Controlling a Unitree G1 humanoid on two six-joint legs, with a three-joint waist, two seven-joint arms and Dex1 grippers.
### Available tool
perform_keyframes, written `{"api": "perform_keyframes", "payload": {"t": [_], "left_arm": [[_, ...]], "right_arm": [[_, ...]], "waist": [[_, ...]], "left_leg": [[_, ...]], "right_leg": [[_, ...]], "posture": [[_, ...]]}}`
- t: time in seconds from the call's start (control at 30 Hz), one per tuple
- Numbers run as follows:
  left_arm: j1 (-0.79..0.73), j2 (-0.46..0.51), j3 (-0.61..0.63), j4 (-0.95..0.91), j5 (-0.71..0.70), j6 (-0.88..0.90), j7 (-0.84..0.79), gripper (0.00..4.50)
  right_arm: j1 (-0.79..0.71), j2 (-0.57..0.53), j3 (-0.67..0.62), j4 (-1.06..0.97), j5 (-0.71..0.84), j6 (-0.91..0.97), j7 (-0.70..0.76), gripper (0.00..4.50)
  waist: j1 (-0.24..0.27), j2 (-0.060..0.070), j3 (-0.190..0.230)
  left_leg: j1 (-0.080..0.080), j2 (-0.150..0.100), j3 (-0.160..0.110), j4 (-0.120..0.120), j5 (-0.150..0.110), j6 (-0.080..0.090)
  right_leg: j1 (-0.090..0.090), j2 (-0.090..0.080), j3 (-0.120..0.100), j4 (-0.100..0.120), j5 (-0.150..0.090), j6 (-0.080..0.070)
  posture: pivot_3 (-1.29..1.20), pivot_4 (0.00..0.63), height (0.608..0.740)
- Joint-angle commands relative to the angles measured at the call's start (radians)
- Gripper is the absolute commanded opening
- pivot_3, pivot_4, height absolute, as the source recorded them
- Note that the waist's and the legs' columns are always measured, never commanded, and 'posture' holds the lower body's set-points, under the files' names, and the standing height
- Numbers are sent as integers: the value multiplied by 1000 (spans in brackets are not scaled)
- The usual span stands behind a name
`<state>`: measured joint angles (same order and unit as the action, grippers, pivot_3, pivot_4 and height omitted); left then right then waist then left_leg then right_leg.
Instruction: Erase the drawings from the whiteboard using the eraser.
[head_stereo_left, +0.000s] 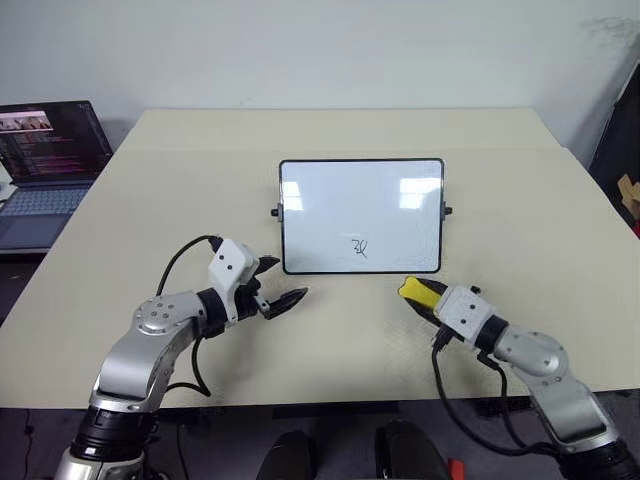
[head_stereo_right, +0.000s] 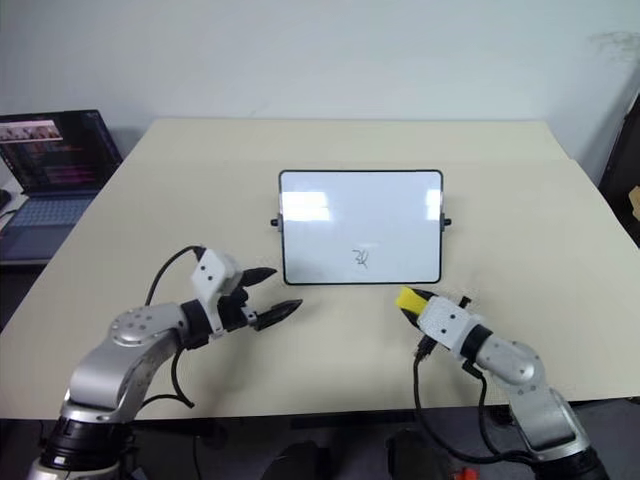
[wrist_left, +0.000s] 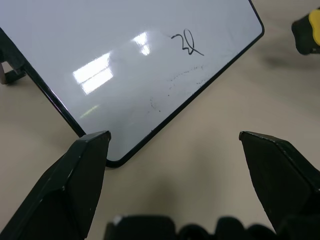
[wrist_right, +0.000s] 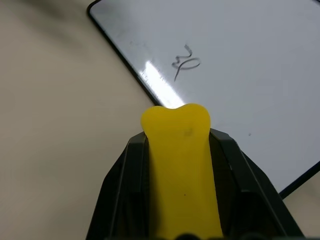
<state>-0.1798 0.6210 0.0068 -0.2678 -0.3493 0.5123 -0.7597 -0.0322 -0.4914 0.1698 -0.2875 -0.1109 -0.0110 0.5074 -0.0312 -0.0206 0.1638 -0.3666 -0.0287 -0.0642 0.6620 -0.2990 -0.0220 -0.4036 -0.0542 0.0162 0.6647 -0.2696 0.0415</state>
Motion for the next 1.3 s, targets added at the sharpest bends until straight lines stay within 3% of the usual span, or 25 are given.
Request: {"api": "perform_keyframes", "payload": {"t": [0.03,0.53,0.7,1.1,1.3], "left_arm": [[-11,9,-2,-30,6,-22,-10,4500],[-46,1,-12,-32,7,-15,-17,4500],[-43,-1,-11,-36,7,-17,-16,4500],[-39,-10,-10,10,14,-65,-27,4500],[-41,-10,-13,25,14,-79,-33,4500]], "right_arm": [[-108,62,34,40,-52,-63,-58,1255],[-581,181,108,622,-210,-203,-190,1255],[-583,171,154,753,-260,-259,-186,1255],[-489,139,244,747,-337,-198,-120,1255],[-534,136,188,689,-317,-311,-227,1255]], "waist": [[-1,0,0],[-1,0,0],[-1,0,0],[-2,-1,-2],[-1,-1,-2]], "left_leg": [[0,0,0,0,0,0],[0,0,1,0,2,-3],[0,0,2,0,2,-3],[6,0,5,3,0,0],[7,0,5,4,2,-1]], "right_leg": [[0,0,0,0,0,0],[-1,0,0,0,0,0],[-1,0,0,-1,0,0],[1,0,1,9,1,-1],[1,1,1,14,2,-3]], "posture": [[0,150,740],[0,150,740],[0,150,740],[0,150,740],[0,150,740]]}}
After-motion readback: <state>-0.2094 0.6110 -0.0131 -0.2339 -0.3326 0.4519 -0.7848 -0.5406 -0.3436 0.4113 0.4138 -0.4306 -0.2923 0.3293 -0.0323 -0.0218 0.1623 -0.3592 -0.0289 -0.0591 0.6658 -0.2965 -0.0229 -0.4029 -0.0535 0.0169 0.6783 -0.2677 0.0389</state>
